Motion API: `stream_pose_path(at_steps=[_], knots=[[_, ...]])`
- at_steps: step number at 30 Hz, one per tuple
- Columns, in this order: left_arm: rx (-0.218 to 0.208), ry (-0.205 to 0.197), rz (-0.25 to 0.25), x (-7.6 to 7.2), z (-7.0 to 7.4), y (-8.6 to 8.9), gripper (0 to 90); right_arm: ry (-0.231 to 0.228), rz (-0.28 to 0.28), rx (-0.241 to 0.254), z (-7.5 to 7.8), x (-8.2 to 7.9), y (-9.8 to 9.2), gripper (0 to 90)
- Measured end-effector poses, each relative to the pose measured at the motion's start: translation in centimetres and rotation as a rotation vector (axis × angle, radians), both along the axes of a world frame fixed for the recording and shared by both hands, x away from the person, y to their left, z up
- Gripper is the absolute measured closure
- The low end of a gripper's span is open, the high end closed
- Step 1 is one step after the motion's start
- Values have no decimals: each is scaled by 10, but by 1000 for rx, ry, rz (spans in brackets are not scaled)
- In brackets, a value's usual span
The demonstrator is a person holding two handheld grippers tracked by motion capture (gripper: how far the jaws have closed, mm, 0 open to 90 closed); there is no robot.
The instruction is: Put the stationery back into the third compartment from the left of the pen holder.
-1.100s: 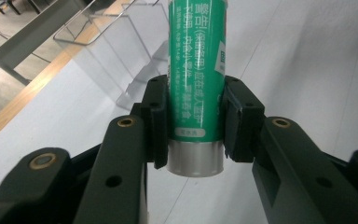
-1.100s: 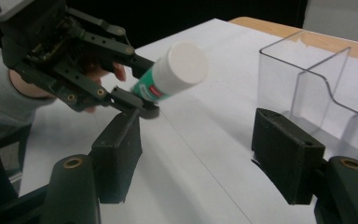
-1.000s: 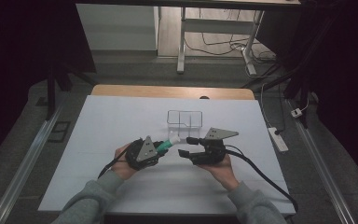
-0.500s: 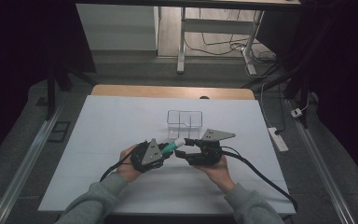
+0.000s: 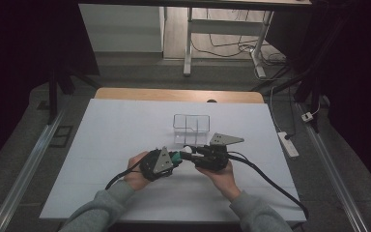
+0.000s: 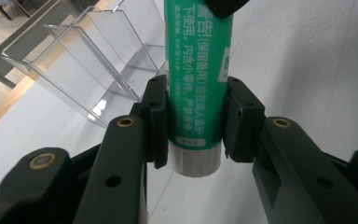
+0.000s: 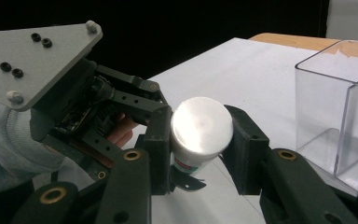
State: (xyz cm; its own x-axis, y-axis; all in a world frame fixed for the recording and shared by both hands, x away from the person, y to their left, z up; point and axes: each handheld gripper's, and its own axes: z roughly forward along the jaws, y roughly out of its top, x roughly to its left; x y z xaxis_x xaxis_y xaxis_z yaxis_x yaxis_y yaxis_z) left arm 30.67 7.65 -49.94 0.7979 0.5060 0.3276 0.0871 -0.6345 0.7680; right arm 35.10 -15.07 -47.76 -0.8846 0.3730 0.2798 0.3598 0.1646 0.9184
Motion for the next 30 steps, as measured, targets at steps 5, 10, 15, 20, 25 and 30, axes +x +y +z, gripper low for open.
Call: stream_pose_path(at_steps=[5,10,15,20,25,30], knots=[[-32,53,32,2,2,3,489,-14,11,-9,1,0,-1,647],[-75,111,72,4,7,17,376,-62,-13,-32,7,-1,-5,647],[-94,147,112,1,9,37,338,-89,-29,-31,15,-1,-10,646],[-132,184,135,-1,12,58,319,-114,-38,-28,20,-1,-14,646],[-121,197,148,-5,10,72,319,-119,-46,-33,22,-1,-15,646],[-103,204,181,-13,6,87,319,-118,-49,-26,24,0,-18,646]])
